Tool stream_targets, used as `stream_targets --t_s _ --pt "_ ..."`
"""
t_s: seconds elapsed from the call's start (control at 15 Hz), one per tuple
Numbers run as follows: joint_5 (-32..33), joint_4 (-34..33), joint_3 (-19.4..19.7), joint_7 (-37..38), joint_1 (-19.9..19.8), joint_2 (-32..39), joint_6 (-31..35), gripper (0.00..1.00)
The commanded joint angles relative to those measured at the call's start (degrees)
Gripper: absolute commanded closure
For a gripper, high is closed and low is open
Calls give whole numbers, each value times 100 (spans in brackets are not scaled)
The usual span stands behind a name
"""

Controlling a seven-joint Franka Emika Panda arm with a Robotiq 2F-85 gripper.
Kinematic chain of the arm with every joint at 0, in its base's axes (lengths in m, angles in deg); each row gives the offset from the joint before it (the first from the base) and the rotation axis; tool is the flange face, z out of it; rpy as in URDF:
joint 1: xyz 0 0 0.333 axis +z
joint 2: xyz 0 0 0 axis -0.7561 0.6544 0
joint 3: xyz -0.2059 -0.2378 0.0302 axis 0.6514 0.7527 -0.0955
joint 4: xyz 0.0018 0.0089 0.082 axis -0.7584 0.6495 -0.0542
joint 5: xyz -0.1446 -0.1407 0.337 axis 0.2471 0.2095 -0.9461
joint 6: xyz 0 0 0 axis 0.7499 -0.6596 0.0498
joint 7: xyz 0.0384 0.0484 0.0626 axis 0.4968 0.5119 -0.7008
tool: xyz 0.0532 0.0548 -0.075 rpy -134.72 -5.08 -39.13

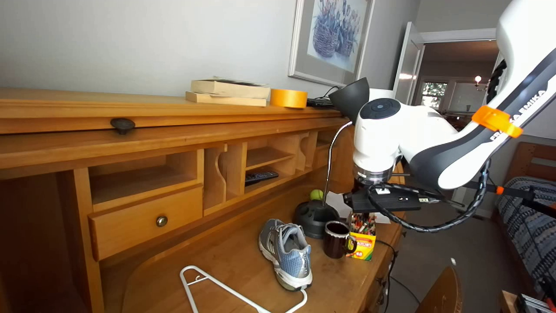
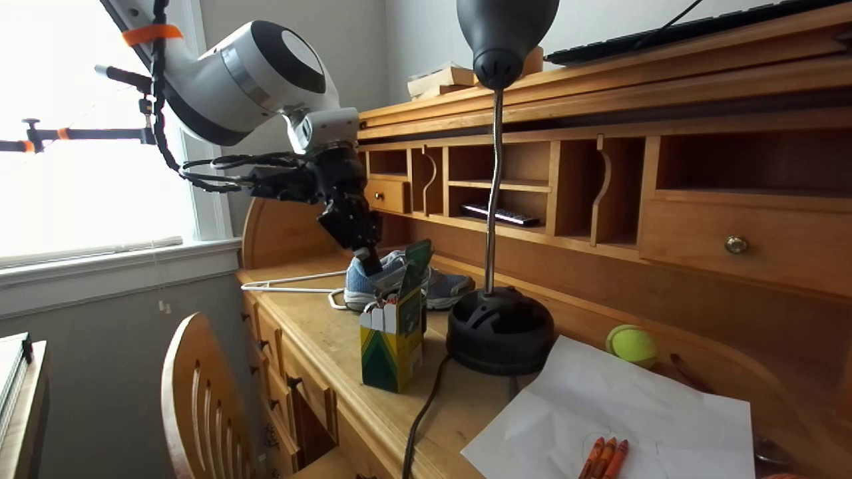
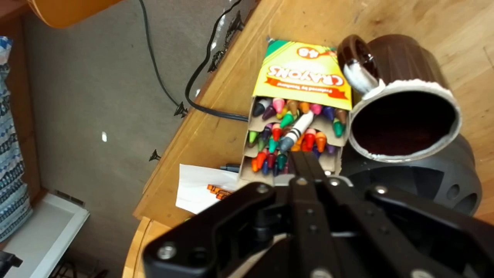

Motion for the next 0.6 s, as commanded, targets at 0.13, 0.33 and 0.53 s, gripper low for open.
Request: stream_targets --t_s 0.13,0.33,0.53 --pt "-461 292 -44 -289 40 -368 -427 100" --pt "-467 235 -42 -269 17 -329 -541 100" --pt "-457 166 -24 -266 -6 -227 -517 100"
